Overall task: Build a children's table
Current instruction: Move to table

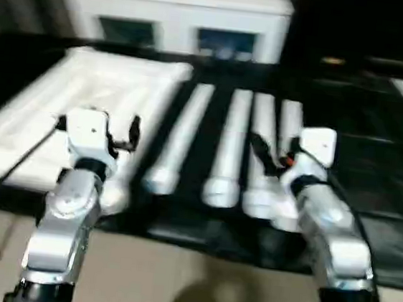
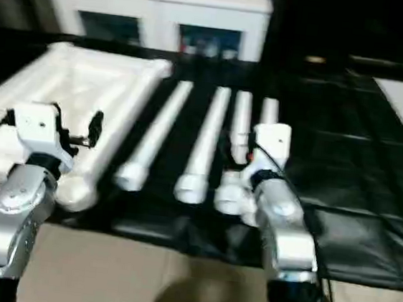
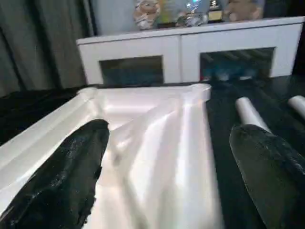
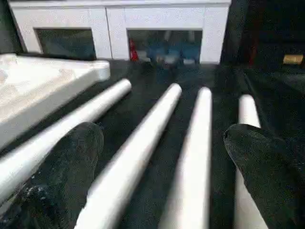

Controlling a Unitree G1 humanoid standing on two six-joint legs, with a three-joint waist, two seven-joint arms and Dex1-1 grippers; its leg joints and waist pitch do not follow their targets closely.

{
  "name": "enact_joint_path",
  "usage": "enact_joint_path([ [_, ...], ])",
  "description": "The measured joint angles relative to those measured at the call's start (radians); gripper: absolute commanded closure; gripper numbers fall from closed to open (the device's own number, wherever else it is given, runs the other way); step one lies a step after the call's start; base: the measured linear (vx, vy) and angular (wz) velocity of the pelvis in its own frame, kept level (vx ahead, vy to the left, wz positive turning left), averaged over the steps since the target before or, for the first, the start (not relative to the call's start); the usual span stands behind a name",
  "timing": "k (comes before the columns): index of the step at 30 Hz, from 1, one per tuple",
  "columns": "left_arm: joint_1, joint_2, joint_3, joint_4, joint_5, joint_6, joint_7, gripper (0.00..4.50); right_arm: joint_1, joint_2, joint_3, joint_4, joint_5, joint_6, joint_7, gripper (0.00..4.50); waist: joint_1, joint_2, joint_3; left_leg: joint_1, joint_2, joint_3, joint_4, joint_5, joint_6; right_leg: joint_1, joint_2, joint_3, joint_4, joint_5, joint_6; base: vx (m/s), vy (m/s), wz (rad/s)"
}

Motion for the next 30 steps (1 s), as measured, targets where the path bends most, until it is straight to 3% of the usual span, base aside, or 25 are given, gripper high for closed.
enact_joint_path([
  [2, 0.001, 0.008, 0.017, 0.021, 0.011, -0.001, 0.004, 0.00, -0.029, 0.005, 0.032, 0.008, 0.000, -0.003, 0.019, 0.01, -0.022, -0.007, 0.001, 0.016, -0.004, 0.062, -0.015, 0.003, 0.030, -0.040, -0.036, -0.120, 0.092, -0.039, -0.043, -0.070, 0.222, -0.38],
  [3, -0.001, 0.010, 0.016, 0.025, 0.015, -0.002, 0.004, 0.00, -0.028, 0.000, 0.036, 0.010, -0.001, -0.003, 0.023, 0.01, -0.036, -0.022, 0.000, 0.032, -0.003, 0.117, -0.040, 0.013, 0.048, -0.040, -0.044, -0.183, 0.106, -0.045, -0.048, -0.095, 0.229, -0.35],
  [4, -0.008, 0.009, 0.013, 0.025, 0.017, -0.008, 0.005, 0.00, -0.029, -0.011, 0.036, 0.013, -0.007, -0.003, 0.028, 0.01, -0.053, -0.031, 0.002, 0.035, -0.021, 0.128, -0.055, 0.023, 0.060, -0.023, -0.047, -0.215, 0.094, -0.044, -0.047, -0.138, 0.312, -0.27],
  [5, -0.012, 0.003, 0.011, 0.029, 0.024, -0.017, 0.006, 0.00, -0.029, -0.030, 0.035, 0.025, -0.012, -0.004, 0.034, 0.01, -0.067, -0.058, 0.002, 0.036, -0.040, 0.155, -0.069, 0.026, 0.065, -0.009, -0.046, -0.200, 0.056, -0.032, -0.065, -0.085, 0.176, -0.05],
  [6, -0.016, -0.010, -0.011, 0.033, 0.026, -0.018, 0.007, 0.00, -0.023, -0.043, 0.032, 0.038, -0.020, -0.003, 0.038, 0.01, -0.061, -0.064, 0.005, 0.021, -0.055, 0.116, -0.031, -0.002, 0.045, -0.008, -0.058, -0.186, 0.048, -0.020, -0.053, -0.042, 0.183, 0.00],
  [7, -0.011, -0.013, -0.025, 0.032, 0.032, -0.018, 0.007, 0.00, -0.022, -0.051, 0.020, 0.048, -0.023, 0.000, 0.040, 0.01, -0.056, -0.061, 0.004, -0.007, -0.064, 0.020, 0.066, -0.016, 0.029, -0.010, -0.063, -0.180, 0.042, -0.008, -0.045, 0.001, 0.099, -0.08],
  [8, 0.002, -0.012, -0.027, 0.033, 0.035, -0.018, 0.009, 0.00, -0.016, -0.043, 0.011, 0.049, -0.021, 0.002, 0.041, 0.01, -0.059, -0.066, 0.005, -0.015, -0.062, -0.042, 0.127, -0.016, 0.011, -0.008, -0.079, -0.178, 0.035, 0.002, -0.032, -0.036, 0.218, -0.24],
  [9, 0.006, -0.013, -0.027, 0.030, 0.038, -0.017, 0.016, 0.00, -0.014, -0.038, 0.005, 0.046, -0.016, 0.002, 0.044, 0.01, -0.065, -0.074, 0.006, -0.012, -0.033, -0.078, 0.109, -0.005, -0.010, -0.006, -0.096, -0.183, 0.017, 0.018, -0.018, -0.082, 0.249, -0.21],
  [10, 0.006, -0.014, -0.027, 0.022, 0.040, -0.016, 0.019, 0.00, -0.013, -0.038, 0.003, 0.045, -0.014, 0.002, 0.047, 0.01, -0.065, -0.068, 0.005, -0.001, 0.001, -0.087, 0.056, 0.002, -0.021, -0.003, -0.100, -0.184, 0.002, 0.034, -0.011, -0.120, 0.415, -0.24],
  [11, 0.008, -0.016, -0.027, 0.008, 0.043, -0.017, 0.024, 0.00, -0.011, -0.038, 0.003, 0.044, -0.008, 0.002, 0.055, 0.01, -0.065, -0.056, 0.001, 0.012, 0.047, -0.087, -0.024, 0.025, -0.061, 0.000, -0.101, -0.188, -0.013, 0.051, -0.004, -0.083, 0.296, -0.07],
  [12, 0.018, -0.017, -0.024, -0.001, 0.045, -0.015, 0.027, 0.00, -0.002, -0.032, 0.007, 0.045, -0.006, 0.002, 0.060, 0.01, -0.073, -0.061, 0.004, 0.016, 0.047, -0.068, -0.030, 0.031, -0.072, 0.002, -0.102, -0.182, -0.023, 0.051, -0.006, -0.073, 0.312, 0.05],
  [13, 0.041, -0.014, -0.015, -0.007, 0.052, -0.013, 0.030, 0.00, 0.001, -0.014, 0.019, 0.046, -0.003, 0.002, 0.062, 0.01, -0.089, -0.060, 0.005, 0.017, 0.035, -0.064, -0.036, 0.034, -0.051, 0.000, -0.097, -0.172, -0.023, 0.028, -0.046, -0.064, 0.322, 0.08],
  [14, 0.056, -0.009, 0.002, -0.007, 0.053, -0.006, 0.035, 0.00, -0.001, 0.010, 0.052, 0.046, 0.002, 0.002, 0.066, 0.01, -0.097, -0.061, 0.008, 0.019, 0.020, -0.050, -0.047, 0.041, -0.027, -0.010, -0.089, -0.186, 0.027, -0.013, -0.089, -0.064, 0.322, 0.08],
  [16, 0.057, -0.012, 0.019, -0.012, 0.053, -0.003, 0.042, 0.00, -0.003, 0.018, 0.077, 0.045, 0.005, 0.000, 0.075, 0.01, -0.096, -0.072, 0.007, 0.018, -0.005, -0.030, -0.054, 0.051, 0.005, -0.012, -0.050, -0.214, 0.097, -0.033, -0.085, -0.049, 0.219, 0.05],
  [18, 0.054, -0.017, 0.024, -0.020, 0.052, -0.006, 0.047, 0.00, -0.003, 0.017, 0.079, 0.040, 0.004, -0.004, 0.081, 0.01, -0.094, -0.105, 0.002, 0.013, -0.053, 0.014, -0.068, 0.065, 0.037, -0.001, -0.019, -0.227, 0.079, -0.042, -0.070, -0.096, 0.234, -0.06],
  [19, 0.050, -0.026, 0.022, -0.016, 0.057, -0.010, 0.056, 0.00, 0.002, 0.013, 0.072, 0.037, 0.004, -0.005, 0.080, 0.01, -0.092, -0.107, 0.006, 0.009, -0.064, 0.034, -0.075, 0.071, 0.047, 0.000, -0.024, -0.207, 0.073, -0.049, -0.086, -0.111, 0.224, -0.11],
  [20, 0.041, -0.033, 0.005, -0.015, 0.062, -0.012, 0.062, 0.00, 0.015, 0.012, 0.059, 0.038, 0.004, -0.004, 0.078, 0.01, -0.081, -0.106, 0.007, -0.007, -0.068, 0.029, -0.044, 0.052, 0.062, -0.004, -0.039, -0.195, 0.063, -0.037, -0.075, -0.128, 0.239, 0.04],
  [21, 0.031, -0.037, -0.009, -0.016, 0.078, -0.018, 0.071, 0.00, 0.022, 0.015, 0.046, 0.041, 0.005, -0.002, 0.075, 0.01, -0.065, -0.101, 0.010, -0.028, -0.064, -0.039, 0.062, 0.033, 0.037, -0.005, -0.045, -0.183, 0.049, -0.018, -0.064, -0.122, 0.243, -0.13],
  [22, 0.029, -0.031, -0.011, -0.015, 0.094, -0.015, 0.078, 0.00, 0.022, 0.027, 0.037, 0.037, 0.007, -0.003, 0.067, 0.01, -0.064, -0.092, 0.011, -0.013, -0.038, -0.073, 0.067, 0.031, 0.000, 0.002, -0.058, -0.194, 0.033, -0.004, -0.054, -0.166, 0.362, -0.25],
  [23, 0.013, -0.017, -0.009, -0.013, 0.101, -0.014, 0.081, 0.00, 0.019, 0.039, 0.028, 0.024, 0.011, -0.013, 0.057, 0.01, -0.081, -0.064, 0.010, 0.020, 0.022, -0.085, -0.008, 0.003, -0.083, 0.007, -0.060, -0.228, 0.018, 0.010, -0.049, -0.102, 0.233, -0.33],
  [24, -0.005, -0.010, -0.005, -0.010, 0.103, -0.010, 0.082, 0.00, 0.020, 0.052, 0.024, 0.021, 0.014, -0.015, 0.050, 0.01, -0.098, -0.050, 0.018, 0.006, 0.037, -0.082, -0.013, 0.018, -0.086, 0.009, -0.055, -0.225, 0.007, 0.015, -0.059, -0.106, 0.257, 0.17],
  [25, -0.010, -0.014, 0.004, -0.008, 0.101, -0.009, 0.085, 0.00, 0.028, 0.061, 0.032, 0.022, 0.015, -0.015, 0.046, 0.01, -0.105, -0.043, 0.019, 0.001, 0.038, -0.082, -0.015, 0.024, -0.086, 0.006, -0.038, -0.204, 0.009, 0.012, -0.075, -0.103, 0.223, 0.27],
  [27, -0.013, -0.019, 0.029, 0.000, 0.091, -0.004, 0.088, 0.00, 0.031, 0.077, 0.055, 0.018, 0.018, -0.016, 0.043, 0.01, -0.098, -0.027, 0.012, -0.006, 0.050, -0.090, -0.031, 0.042, -0.083, -0.002, 0.002, -0.214, 0.097, 0.013, -0.080, -0.096, 0.180, 0.15],
  [28, -0.020, -0.014, 0.031, 0.007, 0.091, -0.001, 0.086, 0.00, 0.031, 0.074, 0.058, 0.008, 0.018, -0.017, 0.044, 0.01, -0.087, -0.020, 0.008, -0.010, 0.057, -0.090, -0.046, 0.055, -0.081, -0.003, 0.016, -0.215, 0.112, 0.012, -0.079, -0.101, 0.070, 0.07],
  [30, -0.040, -0.005, 0.031, 0.014, 0.096, 0.010, 0.084, 0.00, 0.014, 0.060, 0.066, -0.014, 0.014, -0.020, 0.051, 0.01, -0.069, -0.014, 0.003, -0.024, 0.052, -0.084, -0.076, 0.085, -0.055, 0.012, 0.016, -0.214, 0.083, 0.004, -0.075, -0.105, 0.038, 0.03],
])
